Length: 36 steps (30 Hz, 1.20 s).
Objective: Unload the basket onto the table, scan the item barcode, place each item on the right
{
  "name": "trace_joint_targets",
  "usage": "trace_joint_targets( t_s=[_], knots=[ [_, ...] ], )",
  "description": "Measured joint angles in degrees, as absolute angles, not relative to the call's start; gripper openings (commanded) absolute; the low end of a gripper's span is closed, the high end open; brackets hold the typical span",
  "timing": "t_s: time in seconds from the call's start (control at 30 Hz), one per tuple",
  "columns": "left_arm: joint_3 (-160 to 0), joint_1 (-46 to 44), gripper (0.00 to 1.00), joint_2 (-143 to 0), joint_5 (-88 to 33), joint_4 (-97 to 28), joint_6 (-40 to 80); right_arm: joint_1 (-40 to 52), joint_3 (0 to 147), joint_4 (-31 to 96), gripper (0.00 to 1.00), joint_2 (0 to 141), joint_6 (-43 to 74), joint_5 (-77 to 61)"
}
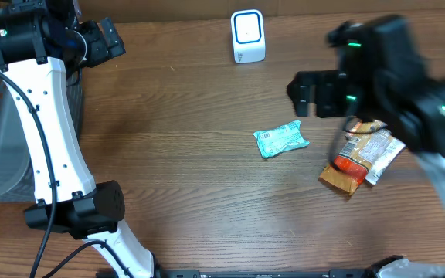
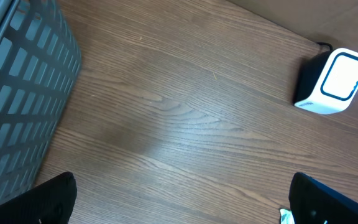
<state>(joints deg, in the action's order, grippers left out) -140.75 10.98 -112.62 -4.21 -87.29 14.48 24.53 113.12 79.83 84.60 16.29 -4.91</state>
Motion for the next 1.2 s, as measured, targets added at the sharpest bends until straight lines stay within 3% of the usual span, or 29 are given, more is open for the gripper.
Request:
trace_joint_targets(
  t_s=[0.37,0.5,0.63,0.83,1.2],
  knots=[
    [-140.75,10.98,1.00,-112.62,-4.21,-87.29,14.48,24.51,114.37,89.62,1.00,76.34,20.36,4.60],
    [-140.75,10.98,1.00,-112.62,-4.21,-87.29,14.48,23.09,113.21,87.35,1.00,74.00,20.62,9.52],
    [-140.75,10.98,1.00,-112.62,-4.21,-87.29,14.48,15.73,105.12,73.91,1.00,66.22,15.29,7.11],
    [-140.75,10.98,1.00,-112.62,-4.25,-87.31,14.48,5.32,78.37,49.30,1.00,45.45,7.60,-0.89],
    [-140.75,10.98,1.00,-112.62,-4.16,-87.29,14.52,-0.03,23.86,10.59,1.00,13.80,4.86,-5.13]
  ],
)
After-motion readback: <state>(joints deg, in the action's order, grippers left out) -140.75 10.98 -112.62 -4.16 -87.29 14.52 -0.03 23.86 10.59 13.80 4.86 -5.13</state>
